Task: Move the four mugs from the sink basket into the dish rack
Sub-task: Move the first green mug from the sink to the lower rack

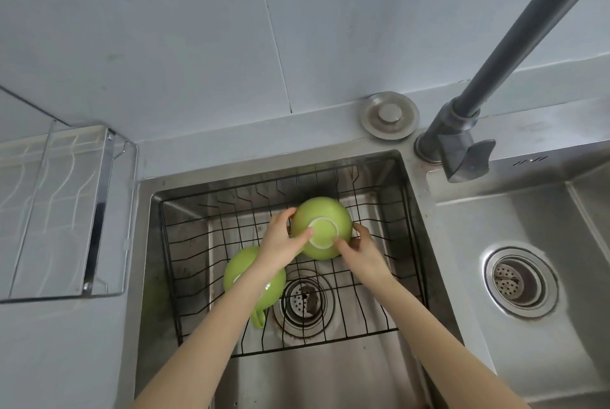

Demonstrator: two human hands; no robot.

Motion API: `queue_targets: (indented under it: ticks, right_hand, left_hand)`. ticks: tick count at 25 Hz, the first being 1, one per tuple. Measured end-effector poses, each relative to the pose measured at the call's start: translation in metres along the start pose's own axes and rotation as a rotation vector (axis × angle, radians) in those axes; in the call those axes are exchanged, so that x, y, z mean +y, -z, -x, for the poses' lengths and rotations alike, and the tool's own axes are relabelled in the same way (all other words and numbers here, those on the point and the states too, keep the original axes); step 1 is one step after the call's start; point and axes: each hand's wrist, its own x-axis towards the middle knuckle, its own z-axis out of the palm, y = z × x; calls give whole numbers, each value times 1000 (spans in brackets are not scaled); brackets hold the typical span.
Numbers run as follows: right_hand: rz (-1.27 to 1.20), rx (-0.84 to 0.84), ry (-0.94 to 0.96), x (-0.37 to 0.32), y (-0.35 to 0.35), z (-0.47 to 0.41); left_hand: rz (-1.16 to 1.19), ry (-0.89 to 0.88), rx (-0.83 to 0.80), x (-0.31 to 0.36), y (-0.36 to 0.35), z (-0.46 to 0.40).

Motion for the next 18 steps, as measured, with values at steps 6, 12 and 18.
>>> queue_targets:
  ticks: [6, 12, 18]
  right_hand:
    - [-11, 38, -2, -3, -1, 7]
    - [62, 82, 16, -13, -2, 22]
    - [56, 59, 33, -19, 9, 46]
  left_hand:
    - [34, 2, 18, 5, -1, 4]
    - [105, 4, 15, 3, 4, 17]
    - [231, -19, 29, 8, 10, 43]
